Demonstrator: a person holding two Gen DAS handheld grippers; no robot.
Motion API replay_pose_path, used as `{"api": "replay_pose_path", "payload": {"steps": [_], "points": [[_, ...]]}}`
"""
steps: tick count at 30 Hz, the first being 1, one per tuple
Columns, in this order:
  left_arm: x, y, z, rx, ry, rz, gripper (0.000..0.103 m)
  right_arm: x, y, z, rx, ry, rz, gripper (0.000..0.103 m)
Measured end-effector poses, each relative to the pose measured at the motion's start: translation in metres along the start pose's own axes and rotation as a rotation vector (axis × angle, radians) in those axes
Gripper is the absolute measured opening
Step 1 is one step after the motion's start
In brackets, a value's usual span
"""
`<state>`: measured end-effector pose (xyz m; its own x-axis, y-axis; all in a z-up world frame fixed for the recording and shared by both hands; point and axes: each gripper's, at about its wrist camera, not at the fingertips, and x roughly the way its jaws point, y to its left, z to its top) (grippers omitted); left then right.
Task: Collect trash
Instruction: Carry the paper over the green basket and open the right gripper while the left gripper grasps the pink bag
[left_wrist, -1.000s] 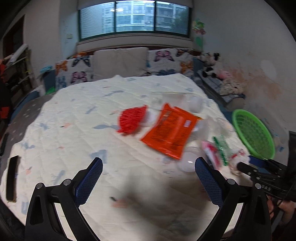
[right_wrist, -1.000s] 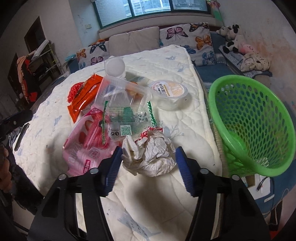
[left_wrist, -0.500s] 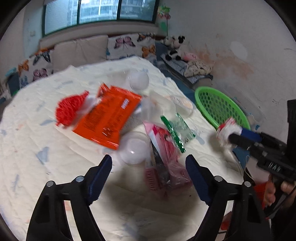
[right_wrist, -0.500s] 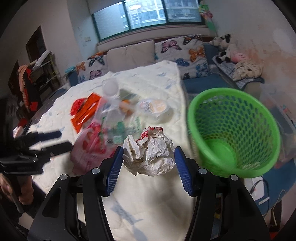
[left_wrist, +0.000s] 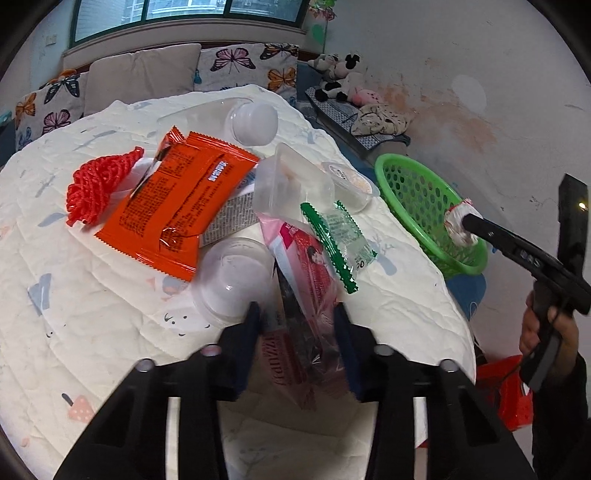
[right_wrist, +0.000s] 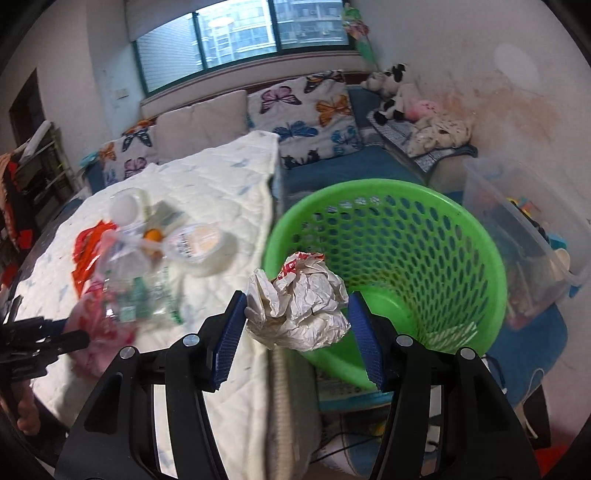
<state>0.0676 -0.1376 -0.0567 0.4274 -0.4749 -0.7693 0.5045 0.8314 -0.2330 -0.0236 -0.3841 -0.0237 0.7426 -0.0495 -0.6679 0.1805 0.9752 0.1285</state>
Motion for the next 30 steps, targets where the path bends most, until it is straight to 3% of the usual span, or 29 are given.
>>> {"api": "replay_pose_path", "payload": {"steps": [5,9,16,30], "points": [[-0.006,0.0,-0.003,0.019,-0.009,0.004,0.01,0.014,-0.016,0.003,0.028,0.017,-0.031,0.058],[-0.013,0.001,-0.004,0.029,-0.015,0.005,0.004,0.021,-0.023,0.004,0.038,0.029,-0.04,0.061],[-0.035,0.003,-0.008,0.036,-0.037,0.007,0.003,0.029,-0.024,0.001,0.042,0.045,-0.055,0.074],[-0.078,-0.004,0.005,0.062,-0.109,0.027,0.003,-0.005,-0.024,0.003,0.025,-0.033,-0.058,0.078]]}}
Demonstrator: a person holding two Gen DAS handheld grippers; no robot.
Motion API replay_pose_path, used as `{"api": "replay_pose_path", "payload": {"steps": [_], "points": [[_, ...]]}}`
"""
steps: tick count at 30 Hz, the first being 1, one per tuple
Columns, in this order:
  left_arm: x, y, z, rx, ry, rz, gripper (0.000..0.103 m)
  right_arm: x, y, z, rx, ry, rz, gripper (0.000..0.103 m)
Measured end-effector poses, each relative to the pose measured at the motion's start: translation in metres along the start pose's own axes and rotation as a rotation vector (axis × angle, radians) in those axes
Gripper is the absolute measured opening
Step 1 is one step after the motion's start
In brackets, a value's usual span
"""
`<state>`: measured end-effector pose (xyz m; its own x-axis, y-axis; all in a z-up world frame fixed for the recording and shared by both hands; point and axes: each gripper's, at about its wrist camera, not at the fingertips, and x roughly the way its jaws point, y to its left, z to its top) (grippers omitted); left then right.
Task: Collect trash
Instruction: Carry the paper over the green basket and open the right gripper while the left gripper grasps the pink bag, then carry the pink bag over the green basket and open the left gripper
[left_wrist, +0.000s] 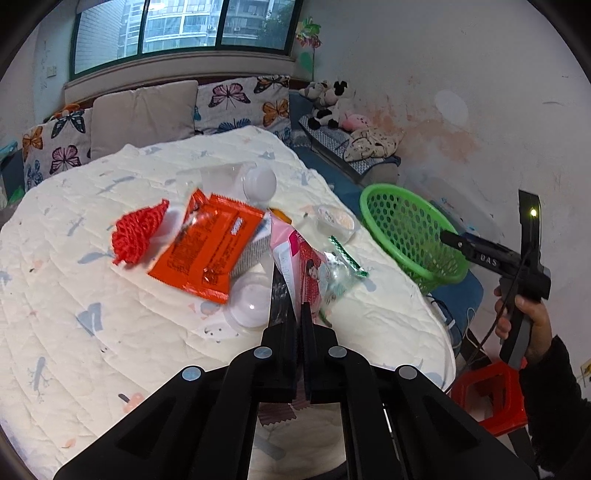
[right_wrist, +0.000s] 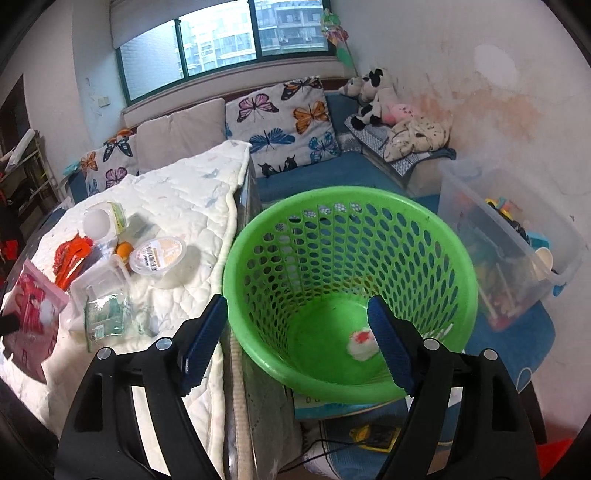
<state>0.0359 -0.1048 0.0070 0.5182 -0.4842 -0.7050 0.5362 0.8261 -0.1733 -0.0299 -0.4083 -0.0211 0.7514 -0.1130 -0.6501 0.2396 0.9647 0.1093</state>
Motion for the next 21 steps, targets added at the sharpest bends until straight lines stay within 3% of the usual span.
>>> {"api": "replay_pose_path", "payload": {"steps": [7,21], "points": [[0.005,-0.022,0.024,0.034,-0.027,-0.047,0.003,-0.016,0.0,-0.002,-0.01,-0.031,0.0,0.079],[0.087,-0.102,0.083,0.115,0.028,-0.202,0.003,-0.035,-0.019,-0.018,0.0,-0.042,-0.048,0.08]]}}
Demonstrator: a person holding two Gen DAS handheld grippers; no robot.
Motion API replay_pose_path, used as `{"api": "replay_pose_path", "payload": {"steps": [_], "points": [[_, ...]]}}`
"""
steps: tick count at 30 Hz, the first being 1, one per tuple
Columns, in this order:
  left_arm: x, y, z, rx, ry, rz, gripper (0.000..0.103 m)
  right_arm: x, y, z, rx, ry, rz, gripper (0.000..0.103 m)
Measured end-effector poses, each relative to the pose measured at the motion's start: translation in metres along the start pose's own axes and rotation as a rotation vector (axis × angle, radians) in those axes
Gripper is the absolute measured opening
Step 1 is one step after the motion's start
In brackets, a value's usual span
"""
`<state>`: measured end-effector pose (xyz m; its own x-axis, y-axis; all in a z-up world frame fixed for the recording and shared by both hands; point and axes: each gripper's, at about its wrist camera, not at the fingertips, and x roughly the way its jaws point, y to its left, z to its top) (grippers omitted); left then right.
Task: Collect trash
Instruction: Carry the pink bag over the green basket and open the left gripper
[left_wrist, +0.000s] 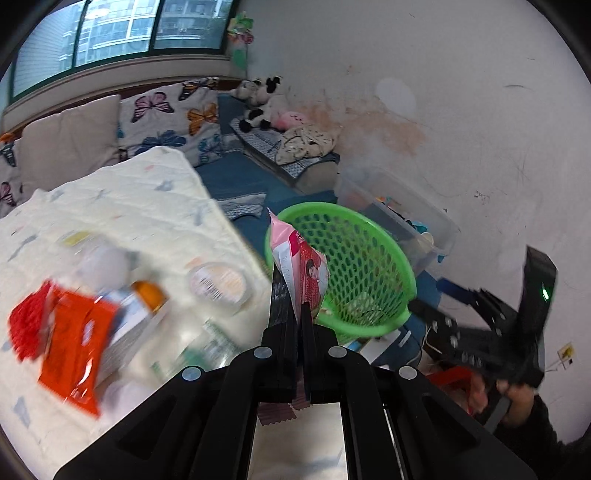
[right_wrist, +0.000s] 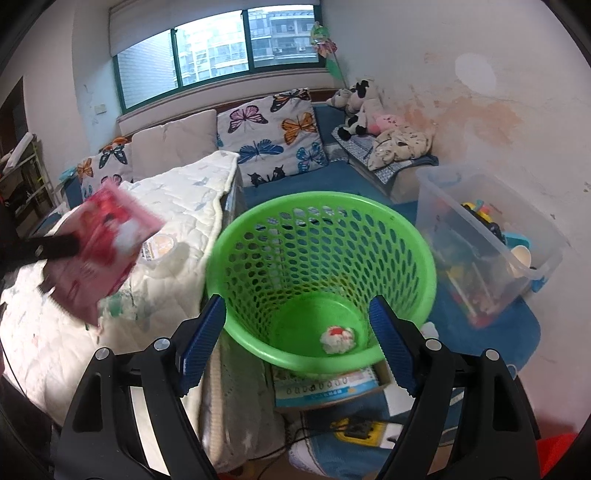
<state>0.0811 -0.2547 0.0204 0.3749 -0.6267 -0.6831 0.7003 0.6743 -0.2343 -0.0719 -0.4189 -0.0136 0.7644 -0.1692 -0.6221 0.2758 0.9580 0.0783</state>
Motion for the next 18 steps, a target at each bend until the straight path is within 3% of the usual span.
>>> {"api": "replay_pose_path", "payload": {"steps": [7,14,18], "points": [[0.051,-0.021,0.028,0.008,0.041,-0.043,0.003,-0.001,-0.013,-0.012,0.033,0.01,-0.008,0.08],[0.096,-0.033,0.042,0.008,0.09,-0.033,0.003,0.004,-0.021,-0.023,0.053,0.036,-0.017,0.08],[0.113,-0.04,0.042,0.011,0.114,-0.034,0.009,0.005,-0.024,-0.029,0.066,0.045,-0.017,0.08]]}}
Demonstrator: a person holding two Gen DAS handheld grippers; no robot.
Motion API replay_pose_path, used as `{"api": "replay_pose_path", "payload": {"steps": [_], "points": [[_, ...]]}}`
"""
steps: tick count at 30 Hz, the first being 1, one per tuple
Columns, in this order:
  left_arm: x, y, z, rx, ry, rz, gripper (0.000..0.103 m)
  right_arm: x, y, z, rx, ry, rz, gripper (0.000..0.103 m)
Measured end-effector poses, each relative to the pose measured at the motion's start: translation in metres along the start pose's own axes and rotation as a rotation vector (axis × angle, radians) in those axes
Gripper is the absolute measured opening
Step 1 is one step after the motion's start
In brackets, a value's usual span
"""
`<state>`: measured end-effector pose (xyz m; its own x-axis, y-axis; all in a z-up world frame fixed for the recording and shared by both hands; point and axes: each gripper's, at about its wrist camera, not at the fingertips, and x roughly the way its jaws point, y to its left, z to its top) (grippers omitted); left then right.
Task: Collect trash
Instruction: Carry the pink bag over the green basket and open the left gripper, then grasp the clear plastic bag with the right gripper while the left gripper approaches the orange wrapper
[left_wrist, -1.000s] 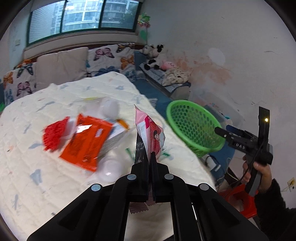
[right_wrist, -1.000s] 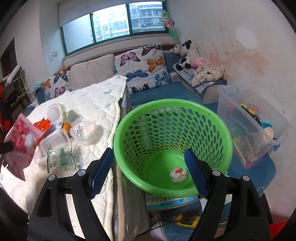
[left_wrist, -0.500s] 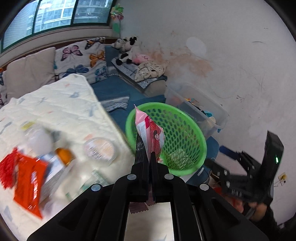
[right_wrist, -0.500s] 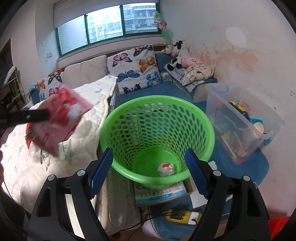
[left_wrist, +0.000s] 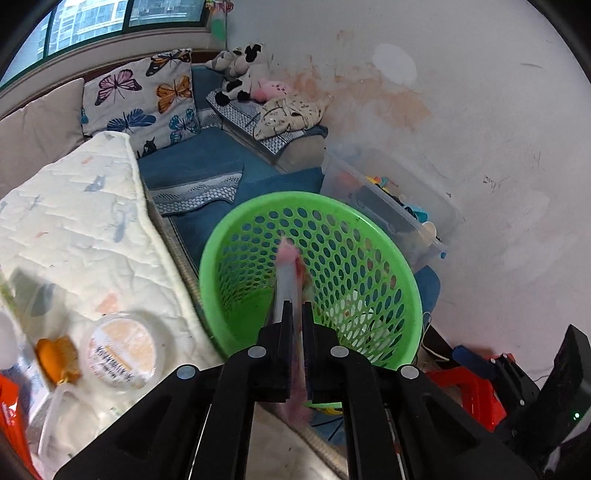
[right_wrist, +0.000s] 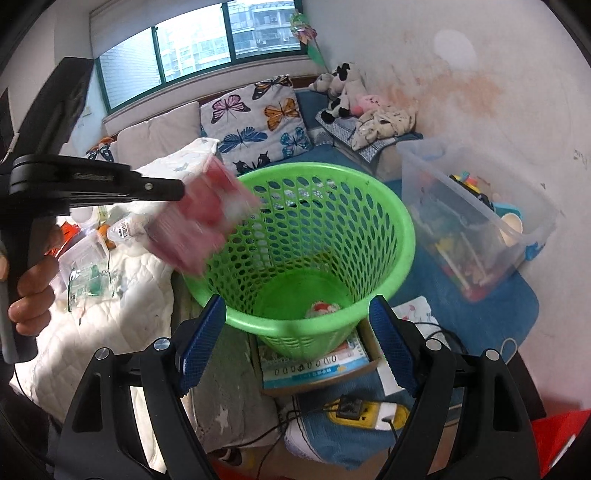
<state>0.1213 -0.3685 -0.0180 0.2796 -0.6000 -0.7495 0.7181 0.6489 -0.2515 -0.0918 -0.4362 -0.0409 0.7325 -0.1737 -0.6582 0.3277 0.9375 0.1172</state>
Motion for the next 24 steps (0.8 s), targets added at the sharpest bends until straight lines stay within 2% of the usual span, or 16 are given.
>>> {"api": "replay_pose_path", "payload": {"steps": [1,3,5,13,15,21,24], "points": [[0.003,-0.002,0.0,0.002,0.006,0.005,0.012,0.0,-0.001,-0.001,0.006,0.002,0.002,0.08],[0.004,-0.003,0.0,0.005,0.0,0.011,0.033,0.002,-0.002,-0.003,0.012,0.006,0.005,0.08],[0.0,-0.005,-0.003,0.02,-0.017,0.04,0.049,0.002,-0.002,-0.003,0.011,0.007,0.007,0.08],[-0.038,0.01,-0.015,0.03,-0.054,0.096,0.053,0.001,0.016,0.001,-0.01,0.005,0.047,0.082],[-0.049,0.018,-0.019,0.019,-0.068,0.115,0.058,0.001,0.023,0.002,-0.017,0.005,0.063,0.086],[-0.09,0.05,-0.038,-0.03,-0.111,0.204,0.071,0.0,0.052,0.007,-0.046,0.008,0.112,0.088],[-0.11,0.071,-0.048,-0.062,-0.132,0.248,0.073,0.0,0.068,0.009,-0.06,0.014,0.152,0.09]]}}
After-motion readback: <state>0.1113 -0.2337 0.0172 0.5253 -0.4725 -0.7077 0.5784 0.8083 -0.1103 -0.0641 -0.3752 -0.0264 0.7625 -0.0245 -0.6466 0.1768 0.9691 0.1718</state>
